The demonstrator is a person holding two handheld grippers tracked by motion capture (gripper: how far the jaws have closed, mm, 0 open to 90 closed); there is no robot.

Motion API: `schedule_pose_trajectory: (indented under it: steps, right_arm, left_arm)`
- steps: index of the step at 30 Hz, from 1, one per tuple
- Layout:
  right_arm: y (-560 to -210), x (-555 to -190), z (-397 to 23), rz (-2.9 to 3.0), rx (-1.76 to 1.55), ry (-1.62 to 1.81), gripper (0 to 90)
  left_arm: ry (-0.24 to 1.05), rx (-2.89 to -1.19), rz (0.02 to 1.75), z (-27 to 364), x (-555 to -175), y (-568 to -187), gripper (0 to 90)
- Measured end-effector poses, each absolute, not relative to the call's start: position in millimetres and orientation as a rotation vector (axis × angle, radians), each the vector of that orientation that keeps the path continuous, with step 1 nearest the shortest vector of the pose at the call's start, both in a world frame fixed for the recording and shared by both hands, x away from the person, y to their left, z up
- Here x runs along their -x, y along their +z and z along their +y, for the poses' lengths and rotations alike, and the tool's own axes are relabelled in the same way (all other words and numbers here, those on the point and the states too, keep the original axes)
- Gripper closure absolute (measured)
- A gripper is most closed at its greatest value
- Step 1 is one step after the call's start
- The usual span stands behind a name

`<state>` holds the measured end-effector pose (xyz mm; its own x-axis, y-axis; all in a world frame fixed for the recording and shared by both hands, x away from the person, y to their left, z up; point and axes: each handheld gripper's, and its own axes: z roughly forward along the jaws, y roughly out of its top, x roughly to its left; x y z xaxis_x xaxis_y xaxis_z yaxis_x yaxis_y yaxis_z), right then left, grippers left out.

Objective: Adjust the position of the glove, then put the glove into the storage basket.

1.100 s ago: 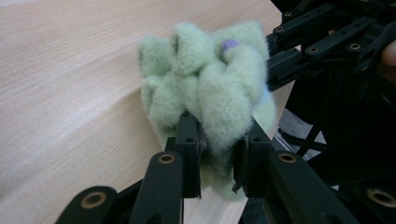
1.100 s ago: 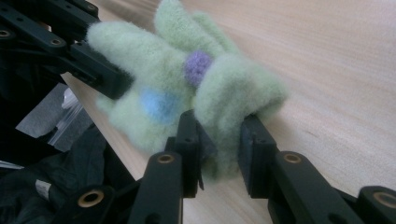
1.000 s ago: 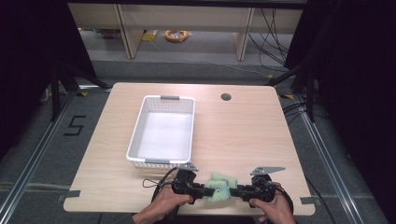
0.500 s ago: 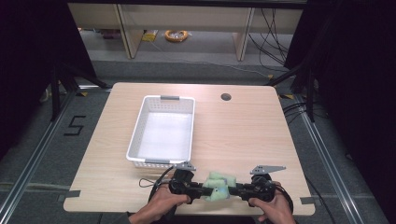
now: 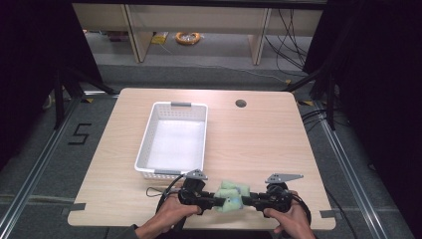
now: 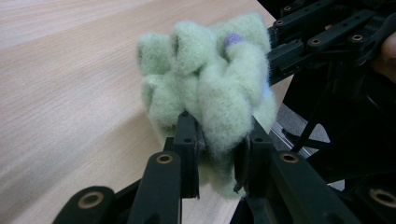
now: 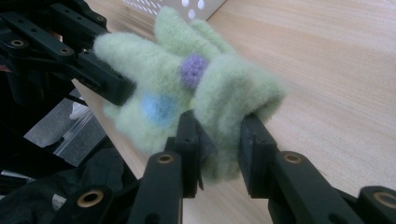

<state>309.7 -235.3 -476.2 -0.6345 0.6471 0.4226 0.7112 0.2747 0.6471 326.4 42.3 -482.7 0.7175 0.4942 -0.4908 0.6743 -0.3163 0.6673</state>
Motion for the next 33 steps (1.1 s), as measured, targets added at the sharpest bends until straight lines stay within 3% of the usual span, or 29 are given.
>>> schedule_pose_trajectory:
  steps: [12, 33]
  right_arm:
    - [-464.3, -318.0, -220.7, -2.481, 1.232, -1.348, 72.5]
    - [-409.5, -350.7, -180.5, -2.489, 1.147, -1.396, 72.4]
  left_arm:
    - [-0.232, -1.944, 0.886, 60.7, -326.5, -469.2, 72.1]
    - [-0.174, -1.896, 0.926, 106.4, -343.8, -418.6, 71.4]
